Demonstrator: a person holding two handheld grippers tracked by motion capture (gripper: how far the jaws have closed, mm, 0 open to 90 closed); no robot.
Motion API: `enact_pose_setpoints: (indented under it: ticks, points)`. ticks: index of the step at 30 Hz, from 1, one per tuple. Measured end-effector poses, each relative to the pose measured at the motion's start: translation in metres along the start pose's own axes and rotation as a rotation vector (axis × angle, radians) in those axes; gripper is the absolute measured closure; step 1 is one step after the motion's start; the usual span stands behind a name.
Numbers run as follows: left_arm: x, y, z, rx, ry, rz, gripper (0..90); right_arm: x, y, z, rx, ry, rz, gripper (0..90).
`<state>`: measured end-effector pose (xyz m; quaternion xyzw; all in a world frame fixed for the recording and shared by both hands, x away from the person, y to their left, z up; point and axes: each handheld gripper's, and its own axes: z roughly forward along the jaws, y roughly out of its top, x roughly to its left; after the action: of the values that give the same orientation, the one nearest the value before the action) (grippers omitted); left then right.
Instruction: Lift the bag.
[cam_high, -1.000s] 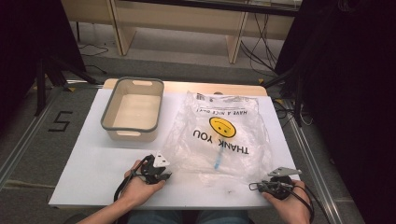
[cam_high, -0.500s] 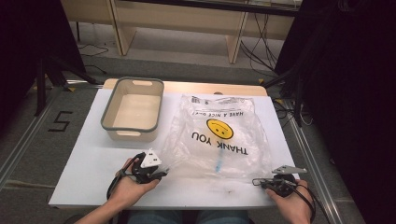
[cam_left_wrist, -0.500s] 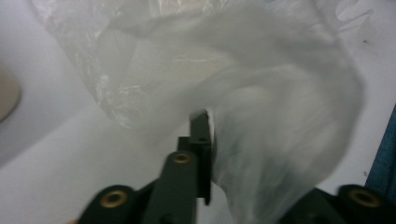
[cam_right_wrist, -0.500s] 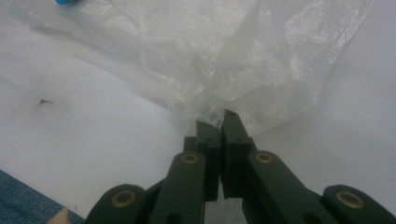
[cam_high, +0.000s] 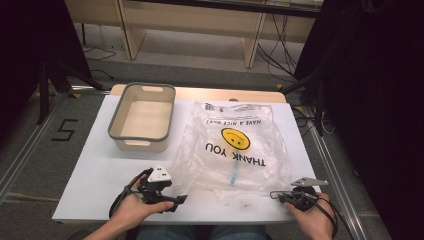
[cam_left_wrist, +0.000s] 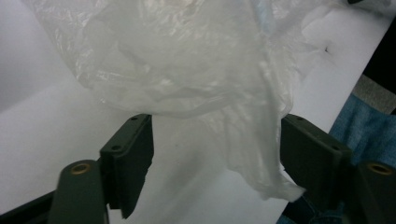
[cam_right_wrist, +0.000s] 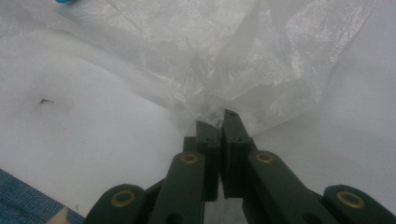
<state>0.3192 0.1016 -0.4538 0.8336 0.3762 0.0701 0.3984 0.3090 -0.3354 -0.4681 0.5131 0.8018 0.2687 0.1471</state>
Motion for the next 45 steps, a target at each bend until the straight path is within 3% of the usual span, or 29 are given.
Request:
enact_pose_setpoints:
  ticks: [5, 9, 12, 14, 18, 25, 34, 45]
  points:
    - [0.002, 0.001, 0.005, 0.015, 0.006, -0.009, 47.1, 0.0, 0.0, 0.001, 0.002, 0.002, -0.002, 88.1]
    - [0.002, 0.003, 0.007, 0.011, -0.002, -0.003, 70.4, 0.0, 0.0, 0.001, 0.003, 0.002, -0.001, 88.1]
    - [0.002, 0.005, 0.006, -0.014, -0.006, -0.006, 83.6, 0.0, 0.0, 0.001, 0.004, 0.001, -0.002, 88.2]
    - [0.003, 0.007, 0.004, -0.029, -0.016, -0.011, 87.4, 0.0, 0.0, 0.001, 0.005, 0.001, 0.0, 88.4]
    - [0.002, 0.01, -0.001, -0.067, -0.035, 0.009, 88.7, 0.0, 0.002, -0.001, -0.01, -0.007, 0.007, 89.5]
    - [0.002, 0.017, -0.011, -0.15, -0.013, 0.04, 89.0, -0.004, 0.006, -0.013, -0.077, -0.041, 0.021, 90.0]
    - [-0.002, 0.026, -0.017, -0.204, -0.01, 0.081, 89.1, -0.006, 0.016, -0.027, -0.169, -0.1, 0.014, 90.0]
    - [-0.009, 0.046, -0.029, -0.301, -0.01, 0.122, 89.1, -0.007, 0.018, -0.03, -0.206, -0.127, 0.013, 90.0]
